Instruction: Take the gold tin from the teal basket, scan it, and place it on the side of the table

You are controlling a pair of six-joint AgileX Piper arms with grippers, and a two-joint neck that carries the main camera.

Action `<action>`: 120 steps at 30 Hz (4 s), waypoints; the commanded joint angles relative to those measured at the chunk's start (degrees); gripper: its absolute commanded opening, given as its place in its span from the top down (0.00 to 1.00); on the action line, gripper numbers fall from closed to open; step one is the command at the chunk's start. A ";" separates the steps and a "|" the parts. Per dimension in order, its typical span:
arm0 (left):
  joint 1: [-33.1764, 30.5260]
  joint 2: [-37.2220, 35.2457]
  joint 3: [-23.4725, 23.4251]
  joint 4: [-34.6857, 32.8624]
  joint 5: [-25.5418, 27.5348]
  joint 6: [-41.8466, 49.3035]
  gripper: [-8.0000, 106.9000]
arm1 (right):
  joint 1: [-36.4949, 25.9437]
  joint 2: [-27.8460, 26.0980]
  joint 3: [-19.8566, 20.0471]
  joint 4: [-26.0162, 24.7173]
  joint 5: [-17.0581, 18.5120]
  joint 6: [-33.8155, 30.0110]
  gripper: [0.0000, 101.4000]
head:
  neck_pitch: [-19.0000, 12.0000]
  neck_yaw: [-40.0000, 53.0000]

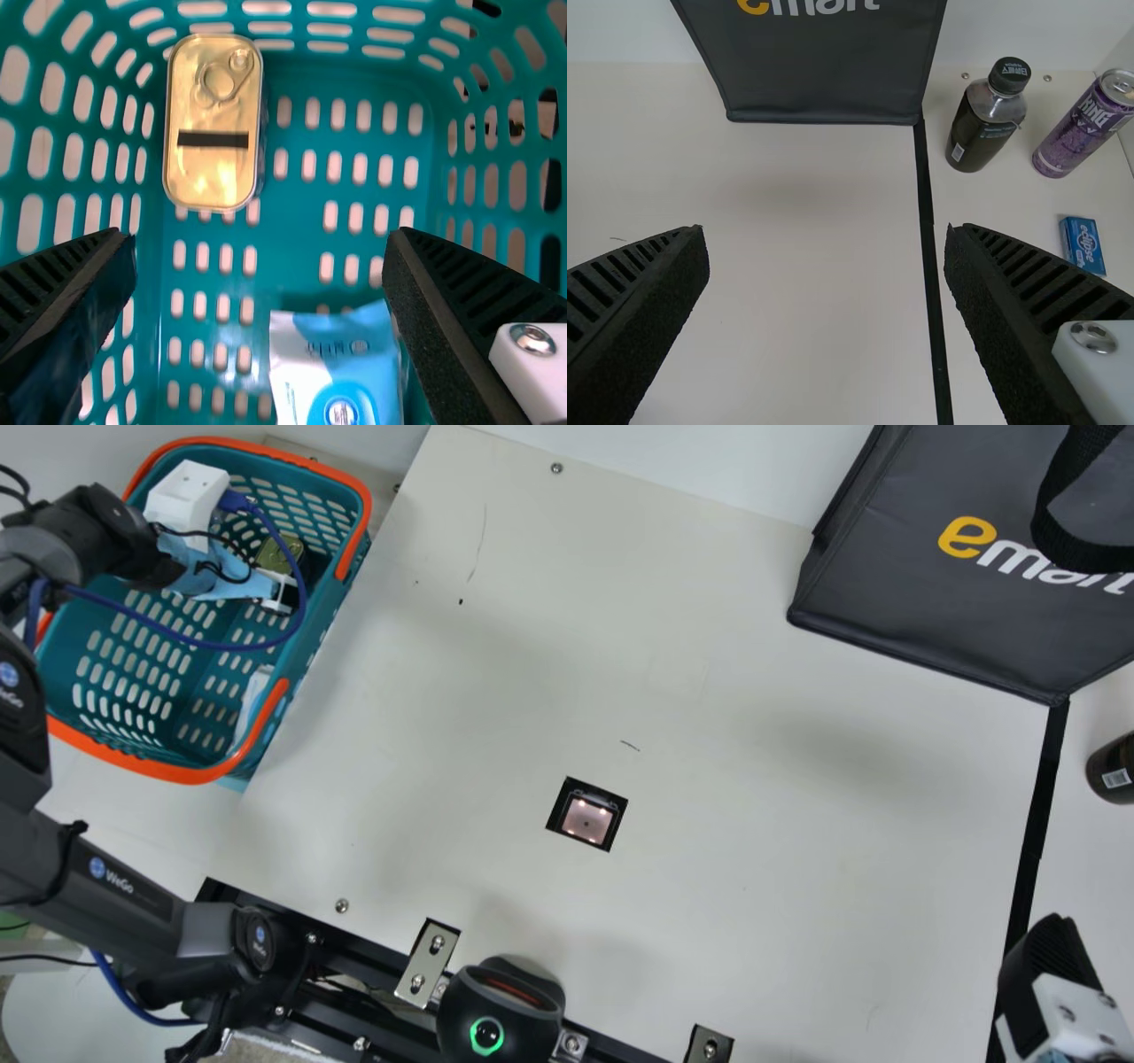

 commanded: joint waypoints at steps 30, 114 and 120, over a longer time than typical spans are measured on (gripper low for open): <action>-4.29 14.92 -10.35 8.18 -7.43 -9.71 0.15 | 0.00 0.00 0.00 0.00 -0.10 0.00 0.06 | -1.66 0.14; -5.29 25.48 -20.93 8.42 -0.23 -31.21 0.32 | 0.00 0.00 0.00 0.00 -0.12 0.00 0.06 | -1.66 0.14; -5.32 25.12 -20.95 7.46 0.22 -29.87 0.67 | 0.00 0.00 0.00 0.00 -0.12 0.00 0.06 | -1.66 0.14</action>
